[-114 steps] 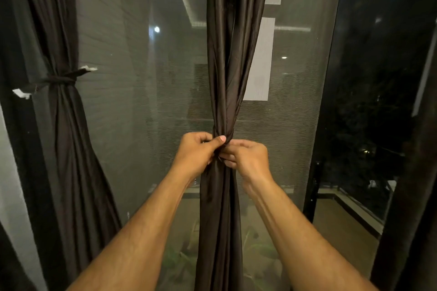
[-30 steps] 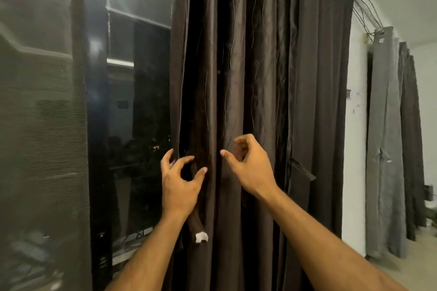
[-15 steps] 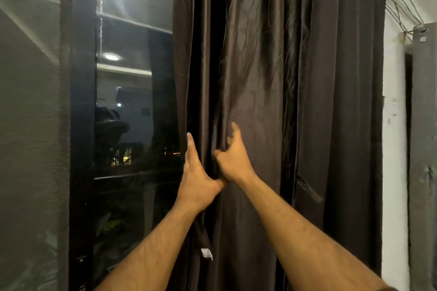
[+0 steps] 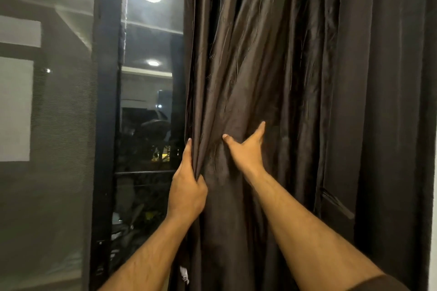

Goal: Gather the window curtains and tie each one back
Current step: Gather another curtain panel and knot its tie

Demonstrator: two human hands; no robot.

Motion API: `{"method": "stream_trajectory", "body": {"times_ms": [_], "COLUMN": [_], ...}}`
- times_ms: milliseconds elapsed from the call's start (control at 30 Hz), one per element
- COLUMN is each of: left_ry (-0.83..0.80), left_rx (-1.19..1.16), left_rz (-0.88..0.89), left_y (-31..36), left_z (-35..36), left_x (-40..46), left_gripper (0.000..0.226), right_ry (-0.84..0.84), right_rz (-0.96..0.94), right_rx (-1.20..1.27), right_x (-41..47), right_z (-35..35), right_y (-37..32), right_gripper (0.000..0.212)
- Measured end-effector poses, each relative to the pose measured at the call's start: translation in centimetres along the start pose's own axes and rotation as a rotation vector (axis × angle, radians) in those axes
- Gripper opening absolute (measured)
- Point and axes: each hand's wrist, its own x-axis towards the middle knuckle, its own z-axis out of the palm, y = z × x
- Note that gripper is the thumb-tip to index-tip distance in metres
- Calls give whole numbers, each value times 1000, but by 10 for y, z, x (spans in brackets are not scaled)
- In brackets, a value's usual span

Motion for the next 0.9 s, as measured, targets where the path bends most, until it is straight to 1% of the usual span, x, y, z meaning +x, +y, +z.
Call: {"method": "stream_trajectory", "body": {"times_ms": [100,233,300,367,433,500,533,600,667,700,767,833,900], "left_ry": [3,59,78,107,158,206,211,209,220,229,255,291,311], "left_rx": [9,14,5,-7,-1,0,-5,-18,1,13,26,48,36], "left_rz": [2,17,-20,-43,15,59,58,69,98,98,61,37,39], "left_y": [3,8,12,17,20,19,17,13,4,0,-9,-14,-23], "left_z": [-21,-51,-69,-87,-111,-135,-150,-180,-209,-222,-244,-258,-268], "left_x": [-5,-5,-8,-11,-9,-6,-4,-2,0,0,3,4,0], "left_gripper": [87,97,100,92,74,56,52,58,68,69,59,43,32], "right_ry": [-165,-257,-314,-361,-379,-392,-393,-413,-471,-511,-573,-603,-554], "right_rz": [-96,-291,-356,-393,-426,-446,-449,-477,-485,-490,-507,-521,-509], "right_rx": [-5,-11,-9,-22,-37,-72,-92,-108,-133,-142,-152,-109,11], "right_x": [1,-18,-32,-45,-59,-75,-84,-102,-119,-126,-136,-143,-149], "right_z": [21,56,70,86,105,126,138,161,183,193,211,220,225], "right_y": [-12,-39,-56,-75,-93,-111,-121,-140,-159,-167,-178,-180,-167], "right_gripper": [115,104,98,94,86,69,61,51,46,42,33,31,41]}}
